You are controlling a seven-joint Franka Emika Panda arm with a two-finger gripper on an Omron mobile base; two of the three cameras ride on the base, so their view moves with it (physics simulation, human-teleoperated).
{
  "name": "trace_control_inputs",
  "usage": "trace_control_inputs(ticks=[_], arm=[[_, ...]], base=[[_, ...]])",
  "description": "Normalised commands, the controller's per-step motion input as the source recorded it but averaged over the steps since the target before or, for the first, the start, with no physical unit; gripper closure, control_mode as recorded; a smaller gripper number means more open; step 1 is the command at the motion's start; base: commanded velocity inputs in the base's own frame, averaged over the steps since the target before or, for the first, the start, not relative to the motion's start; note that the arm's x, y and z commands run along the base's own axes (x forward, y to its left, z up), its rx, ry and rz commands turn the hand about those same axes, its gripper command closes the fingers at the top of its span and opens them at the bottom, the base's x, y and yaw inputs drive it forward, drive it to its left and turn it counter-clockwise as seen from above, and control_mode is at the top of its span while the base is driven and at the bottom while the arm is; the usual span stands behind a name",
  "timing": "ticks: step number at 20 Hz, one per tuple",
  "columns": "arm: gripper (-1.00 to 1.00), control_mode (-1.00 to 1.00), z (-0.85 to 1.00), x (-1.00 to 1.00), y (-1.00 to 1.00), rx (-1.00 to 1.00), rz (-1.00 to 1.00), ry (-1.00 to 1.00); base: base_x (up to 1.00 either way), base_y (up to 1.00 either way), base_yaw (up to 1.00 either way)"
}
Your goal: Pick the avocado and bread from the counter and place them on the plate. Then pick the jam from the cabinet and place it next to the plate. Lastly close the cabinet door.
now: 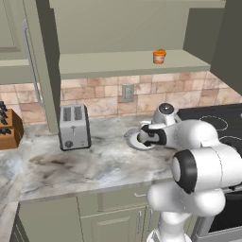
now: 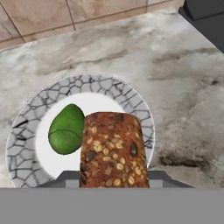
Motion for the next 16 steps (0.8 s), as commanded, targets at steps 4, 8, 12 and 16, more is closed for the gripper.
trace_control_inputs(ticks=[4,8,12,16], arm=[[-1.00,-1.00,-0.04,0.20,0.02,0.00,0.00,0.00],[-1.00,-1.00,0.02,0.17,0.00,0.00,0.00,0.00],[-1.00,-1.00,0.34,0.03,0.00,0.00,0.00,-0.04],[-1.00,-1.00,0.84,-0.03,0.00,0.01,0.00,-0.16]], base=[[0.00,0.00,0.00],[0.00,0.00,0.00],[0.00,0.00,0.00],[0.00,0.00,0.00]])
